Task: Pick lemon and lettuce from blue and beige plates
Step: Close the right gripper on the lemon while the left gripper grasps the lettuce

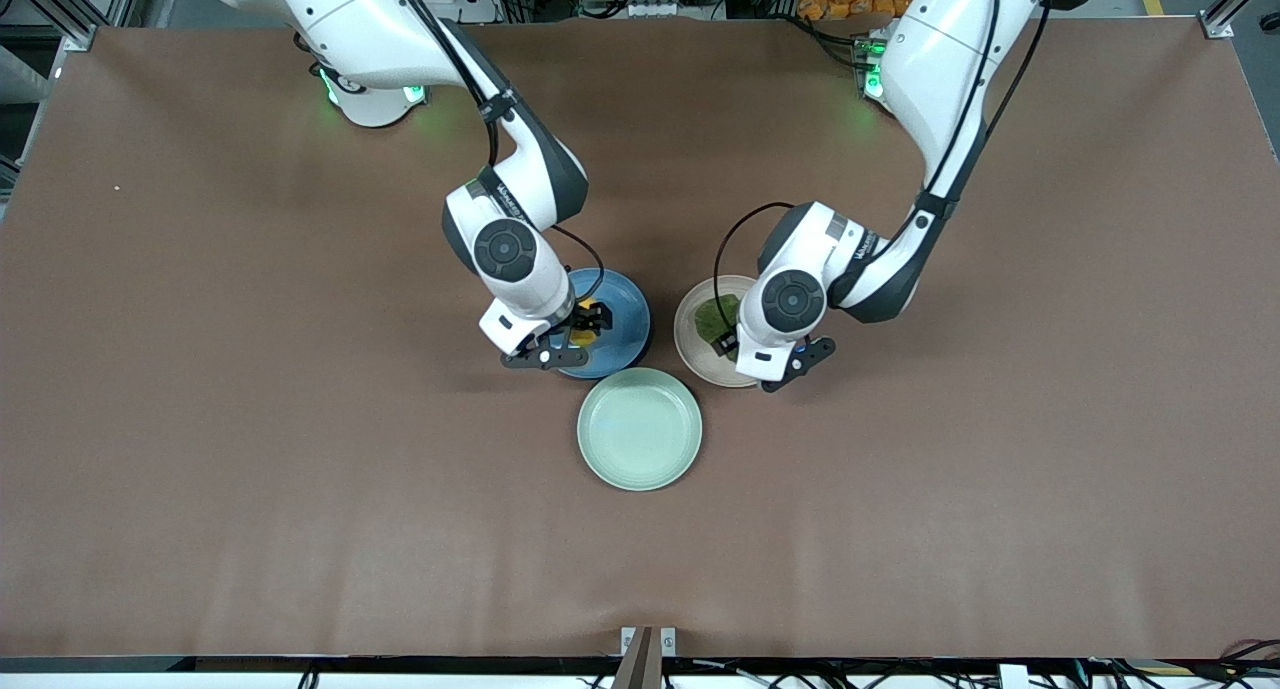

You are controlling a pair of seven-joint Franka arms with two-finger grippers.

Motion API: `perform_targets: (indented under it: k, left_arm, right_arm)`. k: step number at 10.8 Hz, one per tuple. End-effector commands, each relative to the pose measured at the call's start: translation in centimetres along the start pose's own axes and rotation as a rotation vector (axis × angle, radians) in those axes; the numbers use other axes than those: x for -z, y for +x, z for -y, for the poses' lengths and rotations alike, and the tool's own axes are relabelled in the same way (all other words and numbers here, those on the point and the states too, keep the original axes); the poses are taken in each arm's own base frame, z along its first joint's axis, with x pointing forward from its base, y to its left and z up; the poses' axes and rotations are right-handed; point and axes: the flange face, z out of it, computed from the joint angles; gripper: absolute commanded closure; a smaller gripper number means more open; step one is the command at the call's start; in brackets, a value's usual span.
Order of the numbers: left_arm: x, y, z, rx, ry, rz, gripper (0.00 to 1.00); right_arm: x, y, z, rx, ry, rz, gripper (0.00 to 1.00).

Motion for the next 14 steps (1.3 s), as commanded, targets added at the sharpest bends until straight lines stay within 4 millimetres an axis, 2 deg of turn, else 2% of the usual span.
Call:
perform_targets:
  k: [1,2,3,4,5,6,7,8,9,10,11,12,13,14]
  left_arm:
    - [-0.5,-0.2,-0.8,0.04,-0.04,-0.032,0.0]
    - [-0.6,-0.3,-0.9,0.039,-0.048,-0.035,0.0]
    - [-0.7,-0.2,-1.0,0.04,-0.053,-0.037,0.07]
    - [-0.8,-0.3,-1.0,0.044,-0.051,-0.036,0.2]
    - [-0.9,-0.3,-1.0,0.059,-0.05,-0.035,0.24]
    - [-0.8,-0.3,-1.0,0.062,-0.051,-0.037,0.4]
    - [-0.8,-0.3,-1.0,0.063,-0.051,-0.038,0.68]
    - [-0.3,-0.7,-1.3,0.054,-0.056,-0.049,0.9]
    - [0.3,-0.7,-1.5,0.054,-0.065,-0.055,1.0]
    - [0.9,-0.6,-1.5,0.06,-0.075,-0.06,1.0]
    - [1.5,-0.2,-1.5,0.074,-0.084,-0.063,1.0]
    - [2.4,0.0,-1.7,0.079,-0.099,-0.069,1.0]
    - [3.8,0.1,-1.7,0.085,-0.118,-0.079,1.0]
    - [5.6,0.3,-1.4,0.091,-0.135,-0.088,1.0]
  right_arm:
    - [-1.1,-1.1,0.7,-0.024,0.0,0.003,0.0]
    - [-1.6,-1.7,1.4,-0.037,-0.001,0.004,0.0]
    - [-2.8,-2.1,1.9,-0.037,-0.003,0.0,0.0]
    - [-3.7,-2.2,2.2,-0.059,0.005,-0.013,0.0]
    - [-4.3,-2.7,2.7,-0.058,0.001,-0.011,0.0]
    - [-4.4,-2.7,2.6,-0.059,-0.001,-0.01,0.0]
    - [-4.7,-2.9,2.7,-0.054,-0.005,-0.008,0.0]
    - [-5.0,-2.9,2.7,-0.04,-0.012,-0.006,0.07]
    - [-5.2,-2.9,2.5,-0.034,-0.016,-0.002,0.27]
    - [-5.1,-2.9,2.6,-0.029,-0.019,-0.003,0.5]
    - [-5.1,-2.8,2.4,-0.031,-0.021,-0.003,0.67]
    - [-4.9,-2.5,2.3,-0.034,-0.02,-0.002,0.8]
    - [-4.5,-2.2,2.3,-0.036,-0.016,-0.007,0.84]
    - [-4.1,-2.1,2.2,-0.038,-0.023,0.003,0.84]
